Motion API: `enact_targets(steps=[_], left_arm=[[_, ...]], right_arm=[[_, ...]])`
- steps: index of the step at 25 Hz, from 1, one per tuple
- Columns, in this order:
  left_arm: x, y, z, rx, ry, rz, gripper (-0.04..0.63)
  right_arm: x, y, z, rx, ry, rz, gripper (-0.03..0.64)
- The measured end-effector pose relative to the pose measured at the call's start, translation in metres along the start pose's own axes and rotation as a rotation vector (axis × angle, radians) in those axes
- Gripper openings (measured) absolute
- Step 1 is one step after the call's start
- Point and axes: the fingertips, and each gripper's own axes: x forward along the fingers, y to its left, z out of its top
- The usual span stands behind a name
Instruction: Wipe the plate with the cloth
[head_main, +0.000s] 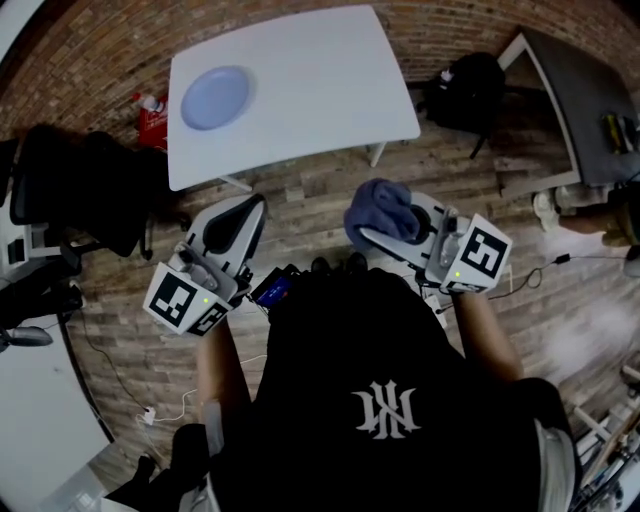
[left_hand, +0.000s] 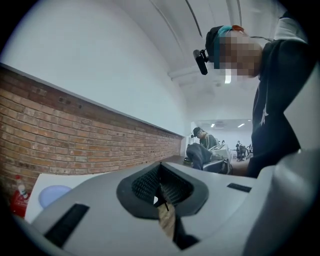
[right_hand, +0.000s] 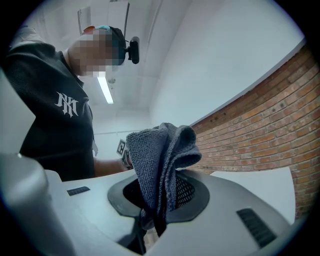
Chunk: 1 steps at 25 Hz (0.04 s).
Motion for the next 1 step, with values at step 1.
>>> enact_targets(steps=[1], left_arm=[[0.0039,-0.0016,0.0012,0.002,-0.004,0.002,0.003]], right_arm=[[-0.0045,-0.0012,0.0001,0.002,0.000,-0.002,0.083]])
